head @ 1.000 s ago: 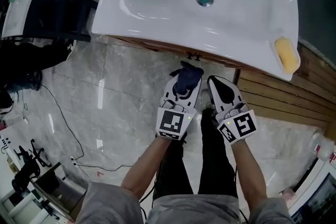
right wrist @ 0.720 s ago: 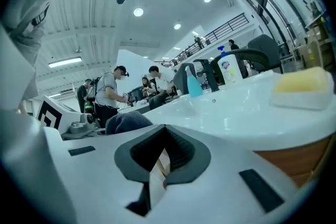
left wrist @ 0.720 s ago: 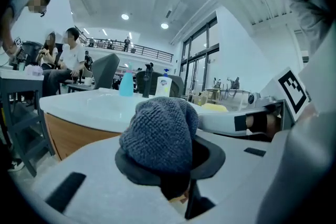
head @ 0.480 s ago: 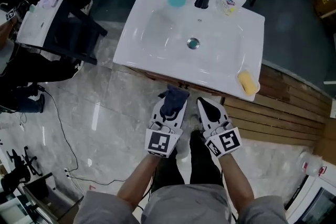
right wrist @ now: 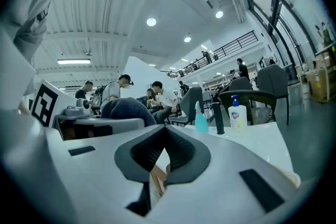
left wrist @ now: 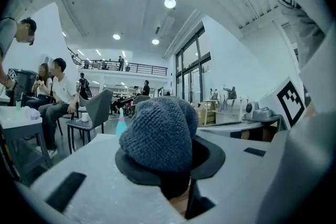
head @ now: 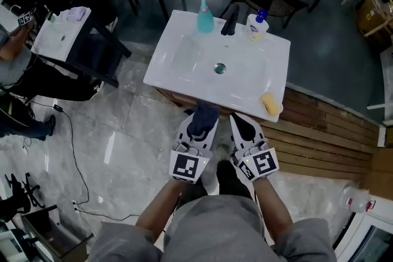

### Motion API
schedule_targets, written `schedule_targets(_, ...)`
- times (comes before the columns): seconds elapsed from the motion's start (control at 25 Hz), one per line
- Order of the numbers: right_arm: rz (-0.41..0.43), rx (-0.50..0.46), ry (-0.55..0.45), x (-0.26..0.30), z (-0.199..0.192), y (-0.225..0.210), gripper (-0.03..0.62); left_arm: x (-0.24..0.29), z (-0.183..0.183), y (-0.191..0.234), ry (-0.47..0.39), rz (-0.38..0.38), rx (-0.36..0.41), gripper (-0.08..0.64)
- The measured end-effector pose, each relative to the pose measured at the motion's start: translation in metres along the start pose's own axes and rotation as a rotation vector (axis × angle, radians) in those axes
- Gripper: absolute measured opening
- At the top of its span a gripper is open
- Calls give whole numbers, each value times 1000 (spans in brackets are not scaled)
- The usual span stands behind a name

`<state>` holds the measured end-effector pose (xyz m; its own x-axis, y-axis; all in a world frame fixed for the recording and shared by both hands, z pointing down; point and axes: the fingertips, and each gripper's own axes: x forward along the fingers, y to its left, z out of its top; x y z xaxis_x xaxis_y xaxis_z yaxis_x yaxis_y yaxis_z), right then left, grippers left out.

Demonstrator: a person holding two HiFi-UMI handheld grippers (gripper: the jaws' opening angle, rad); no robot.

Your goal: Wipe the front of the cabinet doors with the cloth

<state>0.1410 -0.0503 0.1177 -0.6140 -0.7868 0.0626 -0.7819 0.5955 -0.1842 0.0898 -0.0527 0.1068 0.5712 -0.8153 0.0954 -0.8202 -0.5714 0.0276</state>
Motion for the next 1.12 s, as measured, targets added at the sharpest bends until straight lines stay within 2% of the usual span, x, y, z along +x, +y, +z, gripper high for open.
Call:
schedule_targets(0.08,6,-21,-24,-3,22,6,9,-6,20,-3,-9,3,11,97)
schedule_targets(0.2,9,-50,-62,-5,52,15,9,-12,50,-6,-61,-4,96,97)
schedule_targets(0.44,25,-74,-115,-11,91,39,9,-34,96,-1,-109,33,62,97)
schedule_targets(0.56,32,-86,-133,-10,104,47,9,-39,108,3,-119,32,75,97)
schedule_targets(0.68,43,-102,-157,-5,117,53,9,-44,119,9,-126,39,56,98)
schedule_targets(0.84,48,-130,-189,1,133,57,9,-47,132,16,-145,30,89,98)
schedule_targets(0.96,49,-143,-213,5,142,58,9,-48,141,25,-166,47,73,98)
schedule_targets(1.12,55,-153,-230,12,147,61,9,-49,148,35,-200,51,107,98)
